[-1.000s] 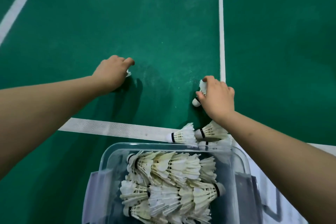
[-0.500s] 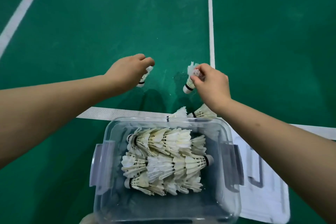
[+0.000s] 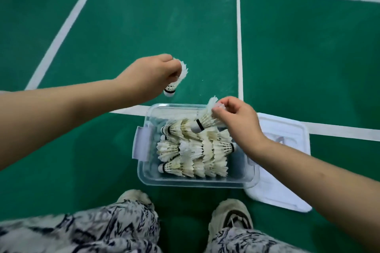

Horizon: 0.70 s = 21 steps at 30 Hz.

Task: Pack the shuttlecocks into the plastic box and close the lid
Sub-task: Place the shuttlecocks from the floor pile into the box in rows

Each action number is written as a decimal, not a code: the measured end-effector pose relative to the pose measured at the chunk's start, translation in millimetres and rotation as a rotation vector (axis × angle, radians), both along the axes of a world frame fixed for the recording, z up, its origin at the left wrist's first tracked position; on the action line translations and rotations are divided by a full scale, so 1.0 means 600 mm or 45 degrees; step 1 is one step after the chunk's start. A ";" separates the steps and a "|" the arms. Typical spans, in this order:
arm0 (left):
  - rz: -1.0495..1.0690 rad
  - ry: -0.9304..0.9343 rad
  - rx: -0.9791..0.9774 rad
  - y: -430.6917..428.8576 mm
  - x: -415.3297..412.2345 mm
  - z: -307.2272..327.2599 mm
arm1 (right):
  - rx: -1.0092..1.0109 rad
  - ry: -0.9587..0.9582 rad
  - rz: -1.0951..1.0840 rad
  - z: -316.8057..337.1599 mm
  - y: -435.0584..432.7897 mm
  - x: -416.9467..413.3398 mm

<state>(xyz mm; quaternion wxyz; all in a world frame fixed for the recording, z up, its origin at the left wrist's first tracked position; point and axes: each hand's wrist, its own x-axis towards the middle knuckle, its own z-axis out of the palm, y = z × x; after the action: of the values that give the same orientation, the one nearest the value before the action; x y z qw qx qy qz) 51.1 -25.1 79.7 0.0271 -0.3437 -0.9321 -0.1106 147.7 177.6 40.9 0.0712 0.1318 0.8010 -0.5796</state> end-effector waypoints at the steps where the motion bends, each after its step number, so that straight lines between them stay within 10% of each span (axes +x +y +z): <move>1: 0.025 -0.008 0.005 -0.002 0.008 0.001 | -0.012 -0.047 0.056 -0.006 -0.007 0.015; 21: -0.169 -0.214 -0.015 -0.016 0.053 -0.046 | 0.269 -0.698 0.858 -0.130 -0.098 0.058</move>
<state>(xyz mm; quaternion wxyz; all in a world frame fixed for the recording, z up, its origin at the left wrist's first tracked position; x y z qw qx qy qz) 83.1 -34.5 51.8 -0.0605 -0.3942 -0.9070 -0.1350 182.5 118.7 -37.0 0.4520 0.0188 0.8055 -0.3827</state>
